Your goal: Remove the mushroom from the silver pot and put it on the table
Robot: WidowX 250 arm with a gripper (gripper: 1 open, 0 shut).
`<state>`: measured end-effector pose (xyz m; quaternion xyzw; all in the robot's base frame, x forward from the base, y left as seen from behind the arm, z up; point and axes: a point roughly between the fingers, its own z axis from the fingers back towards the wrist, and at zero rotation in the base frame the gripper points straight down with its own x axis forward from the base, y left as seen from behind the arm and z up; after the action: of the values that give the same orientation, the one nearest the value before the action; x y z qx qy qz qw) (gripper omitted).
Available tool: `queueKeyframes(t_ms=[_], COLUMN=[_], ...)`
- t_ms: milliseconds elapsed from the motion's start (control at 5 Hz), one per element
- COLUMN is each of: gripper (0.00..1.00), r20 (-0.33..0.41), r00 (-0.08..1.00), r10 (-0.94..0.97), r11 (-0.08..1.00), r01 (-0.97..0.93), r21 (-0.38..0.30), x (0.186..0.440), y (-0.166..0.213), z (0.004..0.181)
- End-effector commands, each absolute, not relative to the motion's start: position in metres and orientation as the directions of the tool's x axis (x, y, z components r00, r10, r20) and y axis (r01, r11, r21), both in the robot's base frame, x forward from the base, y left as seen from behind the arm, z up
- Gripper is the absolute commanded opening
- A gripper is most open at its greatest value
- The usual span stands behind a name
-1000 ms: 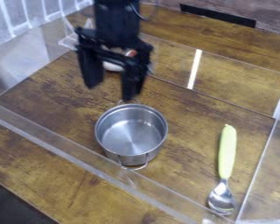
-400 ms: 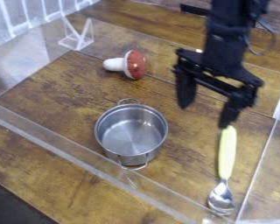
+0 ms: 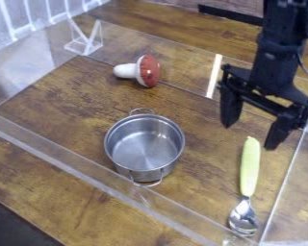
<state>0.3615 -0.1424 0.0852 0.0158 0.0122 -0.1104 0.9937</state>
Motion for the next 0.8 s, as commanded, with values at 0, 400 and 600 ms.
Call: queueKeyframes(t_ms=[0,400,600], gripper=[1.0,1.0,1.0], r20=[0.055,0.045,0.042], r00=[0.976,0.982,0.983], r10=[-0.21,-0.182,-0.177], r11=[0.978,0.983,0.984], r01=[0.209,0.18,0.176], r21=[0.029,0.039,0.042], x=[0.386,0.405,0.413], y=[-0.14,-0.126,-0.123], z=[0.103,0.09,0.086])
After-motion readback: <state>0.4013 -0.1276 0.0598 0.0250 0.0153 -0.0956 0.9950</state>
